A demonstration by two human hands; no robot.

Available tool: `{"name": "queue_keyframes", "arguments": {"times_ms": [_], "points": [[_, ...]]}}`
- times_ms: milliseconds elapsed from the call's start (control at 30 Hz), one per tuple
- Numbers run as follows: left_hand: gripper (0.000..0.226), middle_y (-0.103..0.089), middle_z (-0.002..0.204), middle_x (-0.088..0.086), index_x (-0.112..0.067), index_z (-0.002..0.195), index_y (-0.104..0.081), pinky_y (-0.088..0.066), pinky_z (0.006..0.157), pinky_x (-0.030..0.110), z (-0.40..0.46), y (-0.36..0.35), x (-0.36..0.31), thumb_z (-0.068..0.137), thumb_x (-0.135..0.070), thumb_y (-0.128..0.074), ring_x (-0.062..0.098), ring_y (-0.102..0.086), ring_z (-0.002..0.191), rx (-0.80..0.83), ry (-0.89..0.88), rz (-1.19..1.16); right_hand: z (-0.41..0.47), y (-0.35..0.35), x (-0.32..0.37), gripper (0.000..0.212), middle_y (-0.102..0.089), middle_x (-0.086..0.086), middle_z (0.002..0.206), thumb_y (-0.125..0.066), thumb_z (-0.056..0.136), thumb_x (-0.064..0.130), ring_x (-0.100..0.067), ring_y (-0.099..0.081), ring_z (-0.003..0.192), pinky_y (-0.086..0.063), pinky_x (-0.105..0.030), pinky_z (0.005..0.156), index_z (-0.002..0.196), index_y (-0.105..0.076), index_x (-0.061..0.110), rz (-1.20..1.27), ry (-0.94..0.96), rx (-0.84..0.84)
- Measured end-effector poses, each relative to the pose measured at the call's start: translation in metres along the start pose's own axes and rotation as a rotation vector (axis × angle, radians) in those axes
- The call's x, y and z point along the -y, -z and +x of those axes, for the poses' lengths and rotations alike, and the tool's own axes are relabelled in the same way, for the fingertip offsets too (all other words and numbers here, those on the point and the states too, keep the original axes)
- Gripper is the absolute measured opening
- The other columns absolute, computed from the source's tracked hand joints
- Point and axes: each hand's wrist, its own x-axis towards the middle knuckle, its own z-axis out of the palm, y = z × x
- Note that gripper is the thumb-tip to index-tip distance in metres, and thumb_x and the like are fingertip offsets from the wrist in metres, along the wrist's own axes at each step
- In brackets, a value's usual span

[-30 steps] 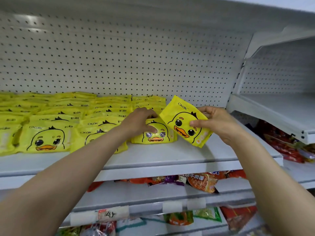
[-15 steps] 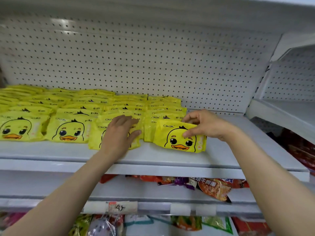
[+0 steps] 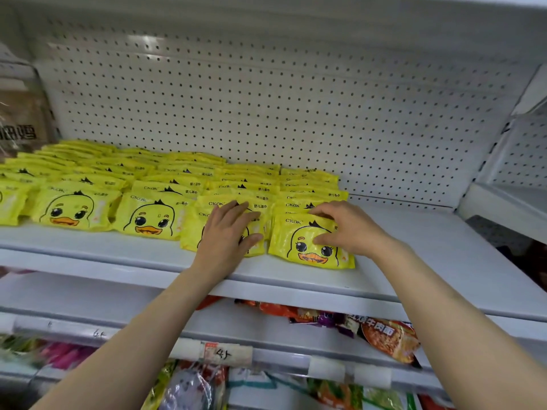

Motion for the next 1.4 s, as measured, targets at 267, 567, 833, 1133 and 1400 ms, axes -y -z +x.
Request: {"name": "queue_keyframes", "arguments": {"times_ms": [267, 567, 833, 1133, 1400], "points": [[0.059, -0.057, 0.136, 0.006, -0.020, 0.126, -0.062, -0.037, 0.104, 0.057, 0.004, 0.002, 0.002, 0.089, -0.061, -0.043, 0.030, -0.043, 0.132, 0.032, -0.059, -0.041, 0.002, -0.002, 0.010, 0.065, -0.054, 0.005, 0.132, -0.079, 0.078, 0.036, -0.015, -0.041, 0.125, -0.039, -0.035, 0.101, 0.136, -0.051, 0.031, -0.090, 0.043, 0.021], [0.057, -0.054, 0.139, 0.006, -0.020, 0.128, -0.060, -0.033, 0.107, 0.057, 0.003, 0.007, -0.004, 0.089, -0.058, -0.042, 0.030, -0.040, 0.135, 0.070, -0.024, 0.010, -0.004, -0.003, 0.012, 0.065, -0.049, 0.005, 0.141, -0.074, 0.083, 0.038, -0.016, -0.035, 0.133, -0.039, -0.036, 0.102, 0.141, -0.044, 0.033, -0.136, 0.043, 0.029], [0.052, -0.052, 0.139, 0.012, -0.017, 0.129, -0.059, -0.034, 0.109, 0.049, 0.004, 0.022, -0.023, 0.089, -0.050, -0.054, 0.034, -0.041, 0.133, 0.141, 0.064, 0.095, -0.008, 0.002, 0.019, 0.067, -0.048, 0.003, 0.143, -0.073, 0.082, 0.041, -0.019, -0.036, 0.133, -0.043, -0.038, 0.097, 0.142, -0.042, 0.032, -0.244, 0.056, 0.015], [0.055, -0.052, 0.138, 0.009, -0.019, 0.135, -0.051, -0.039, 0.103, 0.043, 0.003, 0.084, -0.042, 0.086, -0.036, -0.068, 0.030, -0.041, 0.130, 0.192, 0.233, 0.198, 0.003, 0.027, 0.063, 0.062, -0.048, -0.003, 0.141, -0.068, 0.085, 0.043, -0.025, -0.044, 0.130, -0.044, -0.038, 0.098, 0.141, -0.044, 0.028, -0.365, 0.134, -0.014], [0.059, -0.053, 0.131, 0.007, -0.022, 0.135, -0.050, -0.045, 0.096, 0.045, -0.039, 0.174, -0.021, 0.081, -0.026, -0.074, 0.030, -0.042, 0.127, 0.093, 0.369, 0.259, -0.002, 0.019, 0.150, 0.055, -0.049, -0.001, 0.142, -0.058, 0.091, 0.052, -0.023, -0.042, 0.132, -0.040, -0.038, 0.103, 0.138, -0.048, 0.027, -0.264, 0.338, -0.176]]}}
